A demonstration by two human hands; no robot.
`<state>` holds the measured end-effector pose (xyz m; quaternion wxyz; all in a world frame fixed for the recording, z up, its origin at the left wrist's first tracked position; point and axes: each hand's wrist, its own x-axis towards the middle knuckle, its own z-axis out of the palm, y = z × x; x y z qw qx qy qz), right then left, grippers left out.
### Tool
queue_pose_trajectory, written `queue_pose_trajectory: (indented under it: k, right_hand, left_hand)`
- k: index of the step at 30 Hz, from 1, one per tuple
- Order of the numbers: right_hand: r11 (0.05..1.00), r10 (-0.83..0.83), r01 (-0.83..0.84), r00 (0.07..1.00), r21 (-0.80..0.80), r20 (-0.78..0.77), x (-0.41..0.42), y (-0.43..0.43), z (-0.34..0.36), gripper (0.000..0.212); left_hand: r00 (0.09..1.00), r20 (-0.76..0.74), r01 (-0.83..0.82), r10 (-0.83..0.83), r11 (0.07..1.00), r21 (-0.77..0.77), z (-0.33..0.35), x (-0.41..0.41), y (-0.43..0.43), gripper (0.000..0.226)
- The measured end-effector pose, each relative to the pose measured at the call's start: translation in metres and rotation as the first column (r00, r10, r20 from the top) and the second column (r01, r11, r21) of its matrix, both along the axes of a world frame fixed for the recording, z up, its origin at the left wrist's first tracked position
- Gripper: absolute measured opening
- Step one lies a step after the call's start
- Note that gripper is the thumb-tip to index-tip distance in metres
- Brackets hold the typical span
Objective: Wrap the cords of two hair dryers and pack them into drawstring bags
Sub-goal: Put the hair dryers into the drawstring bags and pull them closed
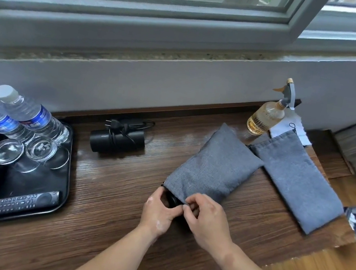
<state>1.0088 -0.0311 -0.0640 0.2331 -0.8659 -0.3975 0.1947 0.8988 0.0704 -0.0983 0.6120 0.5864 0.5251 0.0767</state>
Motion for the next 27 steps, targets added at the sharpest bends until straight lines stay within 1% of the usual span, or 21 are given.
queue_pose_trajectory:
  k: [2,5,9,13,15,17,19,21,23,25,27]
  right_hand:
    - [1.0,-0.014,0.014,1.0,0.015,0.007,0.0,-0.004,-0.001,0.021]
    - [0.999,-0.018,0.018,1.0,0.034,0.015,-0.002,-0.011,-0.004,0.02]
    - [0.999,-0.026,0.025,0.999,0.046,0.021,-0.002,-0.022,-0.012,0.019]
    - [0.996,-0.081,0.081,0.997,0.044,0.006,-0.005,-0.034,-0.016,0.023]
    - [0.993,-0.117,0.117,0.993,0.03,-0.002,-0.009,-0.039,-0.018,0.028]
    - [0.981,-0.194,0.194,0.981,-0.005,-0.023,-0.016,-0.042,-0.018,0.045]
    - [0.958,-0.279,0.275,0.96,-0.076,-0.039,-0.026,-0.04,-0.019,0.077]
    - [0.94,-0.323,0.315,0.945,-0.132,-0.047,-0.038,-0.035,-0.02,0.113]
    - [0.928,-0.345,0.334,0.937,-0.163,-0.046,-0.051,-0.027,-0.021,0.137]
    - [0.916,-0.367,0.357,0.93,-0.185,-0.021,-0.064,-0.019,-0.025,0.148]
    - [0.902,-0.394,0.39,0.919,-0.186,0.016,-0.074,-0.011,-0.03,0.151]
  left_hand:
    - [0.998,-0.032,0.047,-0.047,0.999,0.009,-0.002,-0.003,0.002,0.058]
    - [0.978,-0.105,0.187,-0.182,0.982,0.033,-0.003,-0.012,0.011,0.066]
    - [0.975,-0.003,0.221,-0.222,0.972,-0.083,0.004,-0.026,0.029,0.07]
    - [0.983,0.006,0.184,-0.184,0.981,-0.055,0.008,-0.031,0.04,0.043]
    - [0.982,-0.09,0.175,-0.166,0.979,0.1,0.006,-0.033,0.048,0.037]
    - [0.971,-0.156,0.215,-0.182,0.949,0.232,0.008,-0.032,0.058,0.033]
    - [0.957,-0.158,0.281,-0.243,0.914,0.292,0.01,-0.027,0.067,0.037]
    - [0.927,-0.186,0.373,-0.327,0.866,0.333,0.01,-0.02,0.074,0.041]
    - [0.899,-0.196,0.437,-0.391,0.822,0.365,0.01,-0.013,0.076,0.04]
    - [0.89,-0.182,0.456,-0.419,0.801,0.388,0.009,-0.009,0.076,0.039]
    - [0.889,-0.176,0.457,-0.423,0.793,0.403,0.006,-0.006,0.076,0.038]
